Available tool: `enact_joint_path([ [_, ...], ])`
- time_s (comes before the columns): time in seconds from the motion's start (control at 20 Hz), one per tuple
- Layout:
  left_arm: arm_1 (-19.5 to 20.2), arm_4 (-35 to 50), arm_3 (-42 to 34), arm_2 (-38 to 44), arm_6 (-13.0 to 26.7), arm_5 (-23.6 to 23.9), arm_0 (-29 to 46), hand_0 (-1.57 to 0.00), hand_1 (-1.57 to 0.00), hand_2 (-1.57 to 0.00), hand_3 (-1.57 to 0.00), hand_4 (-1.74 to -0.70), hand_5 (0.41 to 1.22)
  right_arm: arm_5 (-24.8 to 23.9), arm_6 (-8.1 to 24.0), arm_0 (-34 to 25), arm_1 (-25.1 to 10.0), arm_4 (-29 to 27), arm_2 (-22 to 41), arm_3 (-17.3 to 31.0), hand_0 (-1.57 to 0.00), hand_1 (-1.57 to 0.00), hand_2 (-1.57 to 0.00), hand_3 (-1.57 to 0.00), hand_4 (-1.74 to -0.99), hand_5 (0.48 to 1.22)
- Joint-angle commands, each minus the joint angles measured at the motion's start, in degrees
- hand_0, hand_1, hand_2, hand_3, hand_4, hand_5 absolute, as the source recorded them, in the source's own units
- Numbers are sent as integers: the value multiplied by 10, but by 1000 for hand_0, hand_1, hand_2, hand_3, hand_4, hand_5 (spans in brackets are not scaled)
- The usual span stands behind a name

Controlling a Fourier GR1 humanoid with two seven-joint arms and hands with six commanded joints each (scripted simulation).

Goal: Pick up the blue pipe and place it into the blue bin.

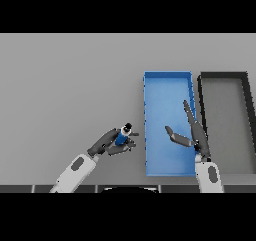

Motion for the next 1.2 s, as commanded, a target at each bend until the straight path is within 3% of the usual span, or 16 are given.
enact_joint_path([
  [0.0,4,-8,0,0,-10,3,2,-1416,-1446,-1464,-1443,-1525,1174,2,2,-4,-4,-1,-2,5,1,1,1,1,-1174,558],
  [0.3,-19,-5,-52,10,-48,7,-8,-1530,-1538,-1543,-1537,-1482,1209,-3,-9,7,-4,12,2,8,1,1,1,1,-1151,550],
  [0.75,-38,-15,-109,13,34,-11,-40,-1566,-1567,-1567,-1566,-1473,1219,-4,-8,4,-10,18,0,10,1,1,1,1,-1123,571],
  [1.05,-51,-23,-106,20,49,-27,-41,-1570,-1570,-1570,-1570,-1474,1220,-17,-12,25,6,20,4,-5,1,1,1,1,-1123,578],
  [1.15,-47,-28,-112,19,34,-36,-29,-1570,-1570,-1570,-1570,-1474,1220,-22,-6,27,11,21,3,-7,1,1,1,1,-1157,578],
])
